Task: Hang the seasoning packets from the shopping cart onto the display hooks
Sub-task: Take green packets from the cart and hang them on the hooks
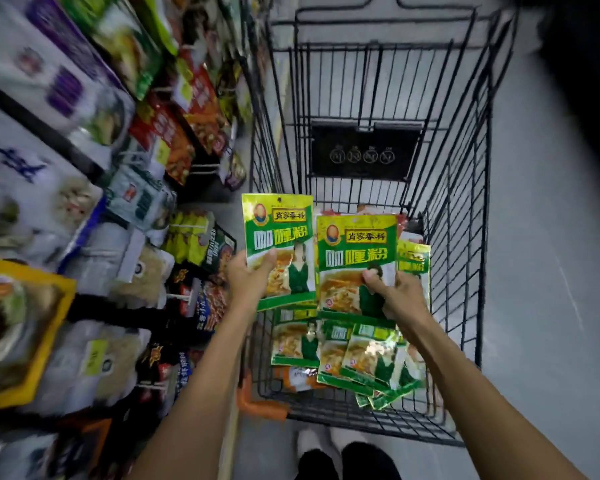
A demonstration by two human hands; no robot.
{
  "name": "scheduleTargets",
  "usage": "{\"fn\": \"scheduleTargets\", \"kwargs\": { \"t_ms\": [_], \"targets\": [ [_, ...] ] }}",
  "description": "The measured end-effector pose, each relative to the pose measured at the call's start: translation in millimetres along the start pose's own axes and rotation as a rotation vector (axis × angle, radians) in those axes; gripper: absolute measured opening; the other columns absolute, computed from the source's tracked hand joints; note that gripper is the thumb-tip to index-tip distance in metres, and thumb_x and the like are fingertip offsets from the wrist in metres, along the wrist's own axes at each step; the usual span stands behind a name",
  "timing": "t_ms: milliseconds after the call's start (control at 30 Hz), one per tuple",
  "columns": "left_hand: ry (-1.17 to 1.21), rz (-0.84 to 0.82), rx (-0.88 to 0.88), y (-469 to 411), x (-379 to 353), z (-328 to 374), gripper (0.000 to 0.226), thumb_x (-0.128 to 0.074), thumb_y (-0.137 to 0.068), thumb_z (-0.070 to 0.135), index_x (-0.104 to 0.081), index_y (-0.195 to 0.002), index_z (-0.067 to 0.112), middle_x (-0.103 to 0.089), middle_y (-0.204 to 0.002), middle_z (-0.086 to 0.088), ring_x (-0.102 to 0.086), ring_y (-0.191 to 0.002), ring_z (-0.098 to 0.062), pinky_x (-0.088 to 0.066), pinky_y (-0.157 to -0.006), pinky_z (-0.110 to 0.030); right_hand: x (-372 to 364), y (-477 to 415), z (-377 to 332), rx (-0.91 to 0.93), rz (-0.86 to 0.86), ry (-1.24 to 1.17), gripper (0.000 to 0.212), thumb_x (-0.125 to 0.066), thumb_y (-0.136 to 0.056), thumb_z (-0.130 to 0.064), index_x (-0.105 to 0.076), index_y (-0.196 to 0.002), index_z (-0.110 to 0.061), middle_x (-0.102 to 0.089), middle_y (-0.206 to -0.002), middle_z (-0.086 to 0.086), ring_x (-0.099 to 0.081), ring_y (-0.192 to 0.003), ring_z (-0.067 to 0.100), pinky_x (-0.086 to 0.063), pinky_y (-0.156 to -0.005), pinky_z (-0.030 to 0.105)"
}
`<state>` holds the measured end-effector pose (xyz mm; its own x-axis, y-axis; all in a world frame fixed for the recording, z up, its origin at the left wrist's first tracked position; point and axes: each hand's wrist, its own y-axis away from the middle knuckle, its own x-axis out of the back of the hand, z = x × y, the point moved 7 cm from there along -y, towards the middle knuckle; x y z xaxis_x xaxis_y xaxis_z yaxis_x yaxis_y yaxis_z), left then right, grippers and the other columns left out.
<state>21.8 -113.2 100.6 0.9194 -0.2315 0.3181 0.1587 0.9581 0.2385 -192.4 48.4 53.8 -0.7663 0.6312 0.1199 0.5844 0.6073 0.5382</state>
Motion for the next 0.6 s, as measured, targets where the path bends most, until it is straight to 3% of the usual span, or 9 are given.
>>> {"fn": "scheduleTargets", "kwargs": {
  "t_ms": [133,233,333,433,533,600],
  "targets": [
    [0.062,0.188,-0.197,29.4,76.5,100.4,0.01,-0.065,-0.09,0.015,-0.06,-0.099,0.016,-0.061,-0.086,0.015,-0.057,-0.07,0.012,-0.042,-0.058,-0.002,-30.1,26.4,-111.6,0.216,-0.161,0.058,0.024,-0.068,-0.088,-0.036,-0.061,-0.074,-0.017,-0.065,-0.071,0.003,-0.063,-0.067,0.022,-0.039,-0.05,0.024],
    [0.041,0.355,-0.357,71.9,140.8,170.7,0.02,-0.064,-0.091,0.015,-0.055,-0.109,0.017,-0.053,-0.094,0.02,-0.051,-0.077,0.025,-0.035,-0.063,0.007,-64.8,57.9,-190.0,0.376,-0.289,0.046,0.027,-0.068,-0.088,-0.035,-0.059,-0.073,-0.014,-0.056,-0.068,0.008,-0.051,-0.054,0.014,-0.03,-0.042,0.018],
    [0.029,0.514,-0.483,126.4,206.5,227.3,0.026,-0.061,-0.093,0.015,-0.056,-0.118,0.013,-0.059,-0.105,0.015,-0.056,-0.092,0.013,-0.039,-0.075,0.002,-104.3,107.6,-261.7,0.519,-0.453,0.01,0.026,-0.069,-0.087,-0.032,-0.058,-0.073,-0.013,-0.054,-0.067,0.009,-0.047,-0.047,0.006,-0.032,-0.041,0.017],
    [0.024,0.71,-0.569,183.4,266.7,269.0,0.015,-0.062,-0.092,0.012,-0.059,-0.105,0.02,-0.062,-0.097,0.014,-0.054,-0.082,0.023,-0.039,-0.071,0.002,-141.4,166.8,-320.0,0.66,-0.618,-0.008,0.029,-0.067,-0.088,-0.028,-0.056,-0.069,-0.009,-0.057,-0.061,0.005,-0.055,-0.055,0.013,-0.039,-0.054,0.025],
    [-0.007,0.915,-0.645,253.5,323.4,301.8,0.019,-0.062,-0.092,0.016,-0.056,-0.099,0.032,-0.058,-0.093,0.021,-0.053,-0.082,0.025,-0.037,-0.07,0.003,-178.7,241.2,-370.1,0.813,-0.731,-0.033,0.038,-0.066,-0.088,-0.025,-0.045,-0.058,-0.015,-0.04,-0.038,-0.013,-0.036,-0.035,-0.002,-0.026,-0.039,0.012],
    [-0.005,1.019,-0.666,298.9,359.6,315.9,0.013,-0.062,-0.092,0.02,-0.061,-0.105,0.024,-0.063,-0.096,0.015,-0.059,-0.087,0.011,-0.042,-0.071,-0.002,-203.4,292.4,-396.0,0.89,-0.81,-0.076,0.04,-0.066,-0.087,-0.024,-0.042,-0.057,-0.015,-0.035,-0.035,-0.013,-0.033,-0.032,-0.001,-0.023,-0.036,0.01]
  ]
}}
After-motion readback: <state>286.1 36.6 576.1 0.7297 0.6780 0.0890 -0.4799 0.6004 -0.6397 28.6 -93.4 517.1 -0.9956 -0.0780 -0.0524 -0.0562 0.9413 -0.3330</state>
